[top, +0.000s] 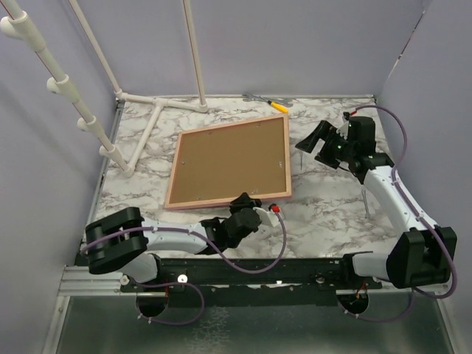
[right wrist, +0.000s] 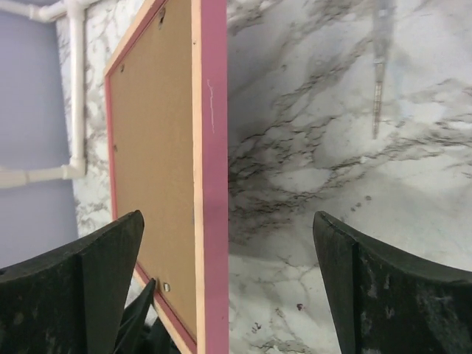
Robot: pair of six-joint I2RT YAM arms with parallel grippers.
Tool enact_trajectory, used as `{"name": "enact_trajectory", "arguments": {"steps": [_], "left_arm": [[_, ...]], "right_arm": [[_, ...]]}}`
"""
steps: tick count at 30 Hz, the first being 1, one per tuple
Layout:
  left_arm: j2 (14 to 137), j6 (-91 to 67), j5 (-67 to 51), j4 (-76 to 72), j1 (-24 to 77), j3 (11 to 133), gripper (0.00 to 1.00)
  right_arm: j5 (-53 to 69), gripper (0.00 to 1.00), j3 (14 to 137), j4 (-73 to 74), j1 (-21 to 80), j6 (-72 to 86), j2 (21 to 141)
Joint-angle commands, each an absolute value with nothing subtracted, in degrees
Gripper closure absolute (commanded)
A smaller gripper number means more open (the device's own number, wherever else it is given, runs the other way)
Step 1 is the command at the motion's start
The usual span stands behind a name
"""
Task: Take the photo out of the frame
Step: Turn over the photo frame at the center of the board.
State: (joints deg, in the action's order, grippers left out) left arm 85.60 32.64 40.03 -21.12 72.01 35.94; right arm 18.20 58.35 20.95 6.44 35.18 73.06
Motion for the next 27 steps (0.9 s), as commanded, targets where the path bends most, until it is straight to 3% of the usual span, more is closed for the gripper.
{"name": "enact_trajectory", "arguments": {"steps": [1, 7, 20, 27], "left_arm": [[77.9, 26.3, 31.7, -26.7, 72.3, 33.1, 1.00], [73.6, 25.4, 29.1, -26.8, 72.3, 31.8, 1.00], [67.6, 24.2, 25.4, -26.8, 72.3, 30.7, 1.00], [67.3, 24.6, 23.7, -27.0, 72.3, 30.8, 1.00]], "right_arm": [[32.1, 0.00, 57.1, 13.4, 6.4, 37.5, 76.5], [40.0, 0.09, 56.8, 8.6, 6.4, 40.0, 79.3], [41.5, 0.33, 58.0, 9.8, 7.2, 43.6, 83.8], [40.8, 0.38, 59.9, 11.1, 9.8, 46.3, 83.2]]}}
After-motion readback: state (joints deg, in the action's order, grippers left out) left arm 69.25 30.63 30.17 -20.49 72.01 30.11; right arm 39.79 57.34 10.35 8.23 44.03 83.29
